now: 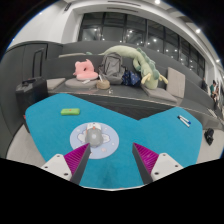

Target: Arrange mouse

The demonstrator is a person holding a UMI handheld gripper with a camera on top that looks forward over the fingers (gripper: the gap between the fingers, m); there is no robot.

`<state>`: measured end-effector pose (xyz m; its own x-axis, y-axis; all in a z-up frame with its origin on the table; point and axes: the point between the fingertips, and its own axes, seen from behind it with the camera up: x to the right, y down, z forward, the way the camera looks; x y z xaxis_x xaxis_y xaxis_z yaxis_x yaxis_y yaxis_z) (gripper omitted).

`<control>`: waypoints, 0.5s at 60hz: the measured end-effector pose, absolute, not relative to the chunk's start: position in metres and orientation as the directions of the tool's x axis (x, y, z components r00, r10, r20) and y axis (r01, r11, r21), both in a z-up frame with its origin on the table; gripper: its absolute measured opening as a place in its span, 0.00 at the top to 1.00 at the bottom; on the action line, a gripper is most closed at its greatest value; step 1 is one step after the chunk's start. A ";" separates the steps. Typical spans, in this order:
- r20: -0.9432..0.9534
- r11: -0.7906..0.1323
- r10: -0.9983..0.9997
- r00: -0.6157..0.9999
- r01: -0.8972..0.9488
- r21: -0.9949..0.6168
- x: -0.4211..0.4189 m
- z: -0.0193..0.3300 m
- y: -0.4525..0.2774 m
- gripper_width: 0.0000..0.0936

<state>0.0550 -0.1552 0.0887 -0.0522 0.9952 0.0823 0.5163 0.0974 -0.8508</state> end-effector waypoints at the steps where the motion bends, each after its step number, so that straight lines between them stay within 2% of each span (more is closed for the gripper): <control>1: 0.080 0.096 0.995 -0.054 0.509 -0.855 0.065 0.093 -0.152 0.08; 18: 0.011 0.017 1.000 -0.017 0.432 -0.902 0.199 0.139 -0.089 0.08; 30: 0.012 0.005 1.000 0.015 0.404 -0.915 0.261 0.147 -0.054 0.08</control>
<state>0.2613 -0.0537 0.1473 0.0147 0.9998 0.0121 0.4039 0.0051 -0.9148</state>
